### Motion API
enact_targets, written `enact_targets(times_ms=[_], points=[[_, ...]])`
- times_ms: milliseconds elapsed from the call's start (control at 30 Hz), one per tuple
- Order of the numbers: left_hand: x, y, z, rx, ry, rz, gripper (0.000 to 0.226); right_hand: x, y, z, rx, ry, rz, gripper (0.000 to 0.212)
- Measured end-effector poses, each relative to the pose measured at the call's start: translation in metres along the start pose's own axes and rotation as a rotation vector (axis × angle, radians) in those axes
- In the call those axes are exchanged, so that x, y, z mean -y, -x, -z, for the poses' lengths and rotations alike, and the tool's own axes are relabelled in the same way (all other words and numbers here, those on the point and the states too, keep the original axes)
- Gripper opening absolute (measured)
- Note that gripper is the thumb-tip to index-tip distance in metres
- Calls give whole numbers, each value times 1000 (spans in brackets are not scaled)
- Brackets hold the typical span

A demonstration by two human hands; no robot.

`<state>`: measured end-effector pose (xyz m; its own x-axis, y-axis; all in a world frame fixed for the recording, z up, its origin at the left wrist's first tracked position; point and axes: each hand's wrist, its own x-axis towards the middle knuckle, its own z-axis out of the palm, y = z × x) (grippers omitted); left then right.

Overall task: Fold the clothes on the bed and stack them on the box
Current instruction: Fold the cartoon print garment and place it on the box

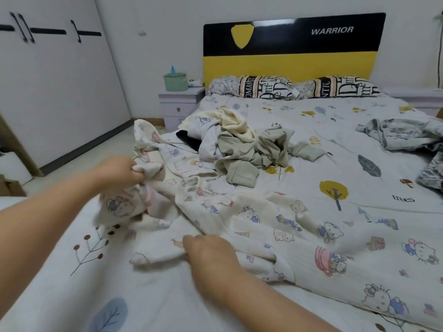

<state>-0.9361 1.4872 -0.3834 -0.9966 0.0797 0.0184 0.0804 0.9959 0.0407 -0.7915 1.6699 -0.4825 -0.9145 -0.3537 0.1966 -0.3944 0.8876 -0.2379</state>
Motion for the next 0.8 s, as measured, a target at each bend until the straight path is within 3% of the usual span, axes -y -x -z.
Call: enact_targets(times_ms=[67,167,300,367,467,500,600,700,800], points=[[15,4,22,33,10,44,23,7,2,12,-39,-170,-43,2],[32,14,51,118,-54,88,16,22,12,38,-66,-337,-89,9],[58,35,79,345,-282,135,31,30,33,62,-122,-505,-118,19],[79,42,74,485,-377,128,35,31,42,64,-23,-517,-142,28],[86,64,48,667,-509,86,42,34,54,63,345,-456,-152,21],[77,76,39,680,-452,100,44,34,57,60,416,-442,-165,26],[43,98,15,676,-349,50,42,21,54,57,275,-463,-284,29],[21,92,-13,478,-215,-30,47,-10,44,60,46,-356,-418,24],[-4,76,-35,284,-80,-111,47,-48,40,61,-49,-291,-542,25]])
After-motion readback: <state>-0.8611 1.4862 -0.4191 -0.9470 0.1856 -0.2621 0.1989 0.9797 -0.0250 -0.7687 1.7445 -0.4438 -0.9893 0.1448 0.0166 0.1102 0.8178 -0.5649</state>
